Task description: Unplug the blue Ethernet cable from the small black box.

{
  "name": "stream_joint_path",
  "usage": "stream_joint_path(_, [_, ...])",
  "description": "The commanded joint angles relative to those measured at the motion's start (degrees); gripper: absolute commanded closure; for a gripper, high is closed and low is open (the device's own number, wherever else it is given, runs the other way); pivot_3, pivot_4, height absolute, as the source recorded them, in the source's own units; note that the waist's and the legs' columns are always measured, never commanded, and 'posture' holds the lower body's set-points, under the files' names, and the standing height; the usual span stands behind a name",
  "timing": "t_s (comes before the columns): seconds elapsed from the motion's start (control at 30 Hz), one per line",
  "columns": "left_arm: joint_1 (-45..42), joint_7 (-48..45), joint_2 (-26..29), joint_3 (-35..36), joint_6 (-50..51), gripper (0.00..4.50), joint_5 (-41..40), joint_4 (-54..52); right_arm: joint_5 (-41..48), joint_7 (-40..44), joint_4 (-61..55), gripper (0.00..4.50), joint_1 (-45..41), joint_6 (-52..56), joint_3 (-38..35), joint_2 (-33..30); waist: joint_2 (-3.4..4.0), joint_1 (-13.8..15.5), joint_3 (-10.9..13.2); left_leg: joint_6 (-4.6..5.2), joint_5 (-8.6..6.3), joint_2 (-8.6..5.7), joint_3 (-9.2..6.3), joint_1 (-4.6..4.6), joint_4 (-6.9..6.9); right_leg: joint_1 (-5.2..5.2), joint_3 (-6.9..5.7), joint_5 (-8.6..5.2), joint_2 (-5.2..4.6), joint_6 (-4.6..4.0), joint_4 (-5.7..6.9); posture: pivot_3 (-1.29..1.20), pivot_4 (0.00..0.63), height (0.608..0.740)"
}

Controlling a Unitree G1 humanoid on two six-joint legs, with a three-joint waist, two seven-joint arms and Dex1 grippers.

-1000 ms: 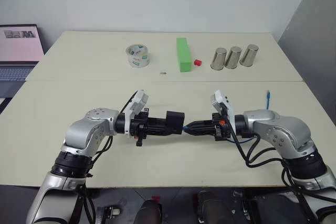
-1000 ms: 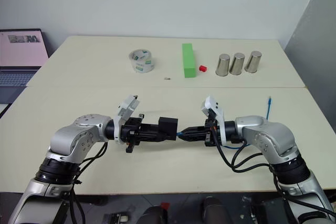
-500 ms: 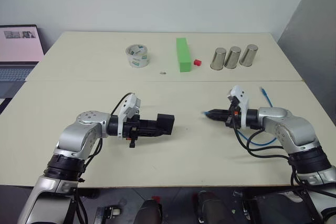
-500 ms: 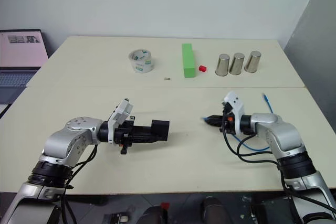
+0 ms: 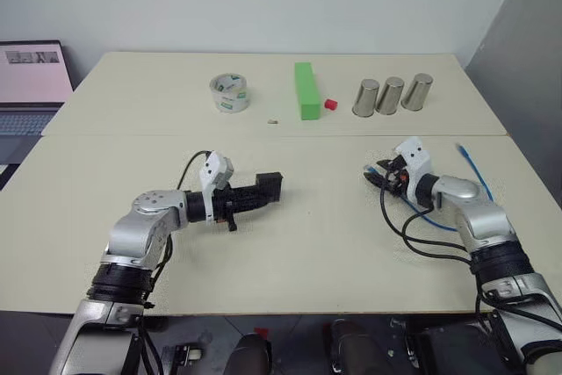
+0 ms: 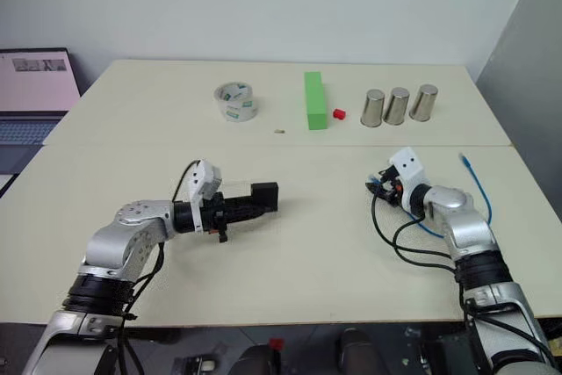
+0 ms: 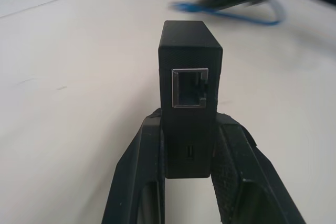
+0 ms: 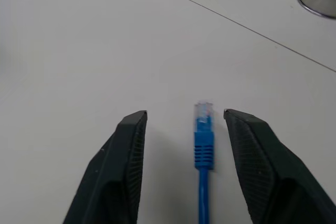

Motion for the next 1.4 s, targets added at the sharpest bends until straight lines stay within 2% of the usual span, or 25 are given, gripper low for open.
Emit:
stream_joint_path(0.03, [-3.15, 13.40, -2.18, 5.38, -10.09, 3.71, 5.44, 6.67, 7.66, 8.27, -14.34, 1.04, 2.07, 5.45, -1.79, -2.66, 0.00, 0.19, 0.00, 0.00, 0.00, 0.00, -0.02, 0.00, 0.01, 0.00, -0.02, 0.00, 0.00, 0.00, 0.00, 0.00, 0.150, 0.740])
stream_joint_path(0.07, [-3.61, 16.27, -2.89, 6.66, -12.48, 3.71, 6.16, 8.91, 9.44, 8.97, -17.79, 0.82, 2.37, 7.29, -1.62, -2.63, 0.00, 0.10, 0.00, 0.00, 0.00, 0.01, -0.05, -0.01, 0.01, 0.01, -0.04, 0.00, -0.01, 0.01, -0.01, 0.00, 0.150, 0.740])
stream_joint_path(0.27, [-4.67, 25.50, -6.98, 11.96, -25.77, 3.71, 7.36, 19.63, 11.79, 7.61, -28.32, 0.82, 1.47, 12.02, 1.53, 1.28, 0.00, 0.10, 0.00, -0.01, 0.00, 0.03, -0.05, 0.02, 0.02, 0.03, -0.04, 0.00, -0.01, 0.05, 0.00, 0.00, 0.150, 0.740])
stream_joint_path(0.53, [-5.32, 30.32, -9.32, 11.52, -34.16, 3.71, 11.00, 32.78, 8.32, 7.88, -27.69, 0.82, 0.09, 10.82, 5.49, 2.73, -0.02, 1.02, -0.01, -0.01, 0.01, -0.05, -0.06, 0.00, 0.05, 0.05, -0.10, 0.05, -0.07, 0.07, -0.03, 0.00, 0.150, 0.740])
stream_joint_path(0.6, [-5.35, 29.97, -9.49, 11.74, -34.44, 3.01, 10.92, 34.18, 7.98, 7.97, -27.52, 0.77, 0.22, 10.72, 5.48, 2.70, -0.01, 1.02, -0.02, -0.01, 0.01, -0.05, -0.08, 0.01, 0.04, 0.06, -0.12, 0.05, -0.07, 0.07, -0.02, 0.00, 0.150, 0.740])
stream_joint_path(0.73, [-4.03, 29.38, -9.23, 12.53, -34.50, 2.25, 10.31, 33.71, 7.64, 7.92, -27.89, 0.77, 0.84, 10.84, 5.32, 2.39, 0.00, 0.99, -0.02, -0.01, 0.01, -0.05, -0.10, 0.09, 0.04, 0.14, -0.14, 0.03, -0.07, 0.09, 0.00, 0.00, 0.150, 0.740])
stream_joint_path(0.9, [-0.13, 29.28, -8.60, 13.76, -32.14, 1.26, 9.04, 28.66, 7.58, 7.08, -28.88, 0.77, 2.25, 11.21, 4.66, 2.30, 0.02, 0.37, -0.03, -0.01, 0.01, -0.03, -0.09, 0.14, 0.03, 0.18, -0.13, 0.02, -0.07, 0.11, 0.00, 0.00, 0.150, 0.740])
stream_joint_path(0.97, [3.23, 29.29, -7.73, 13.70, -28.97, 0.86, 8.86, 22.27, 7.61, 6.23, -29.46, 0.77, 3.78, 11.39, 3.88, 2.04, 0.02, 0.10, -0.04, -0.01, 0.01, -0.01, -0.10, 0.14, 0.02, 0.17, -0.13, 0.02, -0.07, 0.10, 0.00, 0.00, 0.150, 0.740])
stream_joint_path(1.13, [12.49, 27.43, -3.62, 13.26, -18.86, 0.86, 8.08, 3.74, 7.82, 5.03, -29.61, 0.77, 8.24, 11.20, 0.41, 0.08, 0.02, -0.31, -0.04, -0.01, 0.00, 0.02, -0.11, 0.13, -0.02, 0.16, -0.11, 0.04, -0.08, 0.07, -0.02, 0.00, 0.150, 0.740])
stream_joint_path(1.27, [17.13, 24.39, 1.11, 12.62, -12.18, 0.86, 8.23, -6.30, 8.17, 4.91, -29.31, 0.77, 11.56, 10.72, -2.88, -2.25, 0.01, -0.17, -0.04, -0.01, 0.00, 0.01, -0.15, 0.13, -0.01, 0.17, -0.16, -0.08, -0.08, 0.25, -0.01, 0.00, 0.150, 0.740])
stream_joint_path(1.4, [18.52, 18.34, 6.11, 14.00, -5.13, 0.86, 4.16, -13.43, 8.79, 5.35, -28.81, 0.77, 14.45, 10.45, -7.24, -4.96, 0.01, 0.22, -0.03, -0.01, 0.00, 0.00, -0.16, 0.11, 0.01, 0.18, -0.18, -0.14, -0.05, 0.34, -0.03, 0.00, 0.150, 0.740])
